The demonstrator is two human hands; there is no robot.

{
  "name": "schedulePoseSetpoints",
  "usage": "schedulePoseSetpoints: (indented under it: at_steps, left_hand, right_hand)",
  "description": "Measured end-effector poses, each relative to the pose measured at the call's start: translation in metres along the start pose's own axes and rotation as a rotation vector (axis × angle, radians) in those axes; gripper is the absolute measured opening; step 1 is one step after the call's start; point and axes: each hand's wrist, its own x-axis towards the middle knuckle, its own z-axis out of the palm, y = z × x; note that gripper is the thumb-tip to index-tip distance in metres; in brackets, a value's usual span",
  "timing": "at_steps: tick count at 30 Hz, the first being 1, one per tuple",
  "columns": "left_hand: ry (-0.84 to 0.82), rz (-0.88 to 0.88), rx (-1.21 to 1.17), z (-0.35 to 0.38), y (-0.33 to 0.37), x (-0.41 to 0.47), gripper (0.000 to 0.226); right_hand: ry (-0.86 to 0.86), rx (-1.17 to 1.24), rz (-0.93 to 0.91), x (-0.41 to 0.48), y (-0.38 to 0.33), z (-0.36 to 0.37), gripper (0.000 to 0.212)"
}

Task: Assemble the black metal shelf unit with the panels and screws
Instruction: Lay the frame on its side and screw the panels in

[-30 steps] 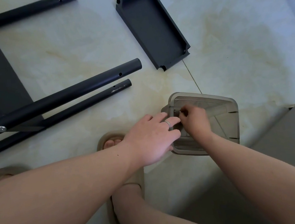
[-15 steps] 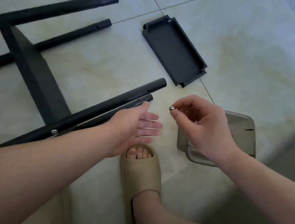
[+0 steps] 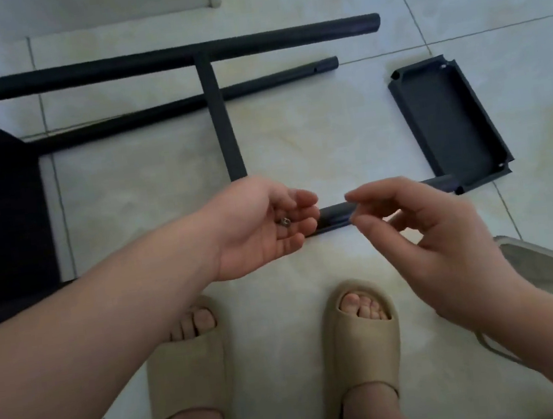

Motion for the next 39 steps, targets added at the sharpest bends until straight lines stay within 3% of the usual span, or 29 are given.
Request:
schedulePoseSetpoints:
  at_steps: [3, 5, 9, 12, 18, 25, 33, 39]
  left_hand:
    - [0.018, 0.140, -0.065, -0.032, 0.011, -0.008, 0.043]
    - [0.077, 0.234, -0.059, -0.054, 0.018, -0.014, 0.047]
    - [0.226, 0.307, -0.053, -0.092, 0.022, -0.017, 0.037]
    - [0.332, 0.310, 0.082, -0.101, 0.011, -0.005, 0.028]
    - [0.228, 0.273, 0.492, -0.092, -0.001, 0.024, 0.022]
    - [0.173, 0.251, 0.791, -0.087, -0.002, 0.038, 0.018]
    - [0.187, 0.208, 0.776, -0.089, -0.003, 0.042, 0.009]
    - [0.171, 0.119, 0.629, -0.089, -0.002, 0.042, 0.020]
  right_hand:
    - [-0.118, -0.094, -0.022, 0.019, -0.001, 0.014, 0.027]
    - [-0.253, -0.224, -0.043, 0.033, 0.002, 0.024, 0.043]
    - [-0.513, -0.563, -0.283, 0.058, 0.015, 0.044, 0.086]
    - [-0.595, -0.706, -0.381, 0.071, 0.024, 0.060, 0.104]
    - [-0.577, -0.766, -0.390, 0.091, 0.032, 0.075, 0.103]
    - [-0.572, -0.723, -0.357, 0.096, 0.035, 0.078, 0.106]
    - [-0.581, -0.748, -0.404, 0.103, 0.034, 0.081, 0.113]
    - [-0.555, -0.730, -0.376, 0.102, 0.034, 0.082, 0.117]
